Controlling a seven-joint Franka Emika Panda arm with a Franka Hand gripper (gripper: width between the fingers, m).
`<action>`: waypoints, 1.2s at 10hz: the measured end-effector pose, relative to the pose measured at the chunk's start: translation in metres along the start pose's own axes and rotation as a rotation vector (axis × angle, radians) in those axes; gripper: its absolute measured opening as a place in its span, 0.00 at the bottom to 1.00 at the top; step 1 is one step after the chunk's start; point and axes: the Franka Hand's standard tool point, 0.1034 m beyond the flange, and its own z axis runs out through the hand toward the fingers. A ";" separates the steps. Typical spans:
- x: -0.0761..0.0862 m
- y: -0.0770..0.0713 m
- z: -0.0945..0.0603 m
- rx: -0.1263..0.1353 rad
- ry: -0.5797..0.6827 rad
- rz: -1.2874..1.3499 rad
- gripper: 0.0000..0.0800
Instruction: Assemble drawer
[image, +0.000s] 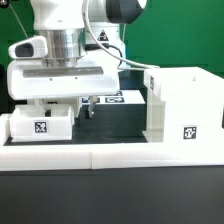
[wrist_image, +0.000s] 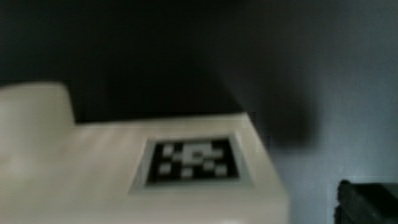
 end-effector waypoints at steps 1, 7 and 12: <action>-0.002 0.000 0.002 -0.001 -0.002 -0.001 0.81; -0.002 0.000 0.004 -0.001 -0.004 0.000 0.69; -0.002 0.000 0.004 -0.001 -0.004 0.000 0.08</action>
Offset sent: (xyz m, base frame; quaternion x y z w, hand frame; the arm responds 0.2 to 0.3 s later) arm 0.0000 0.0061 -0.0161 0.0141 0.0080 0.0057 0.9999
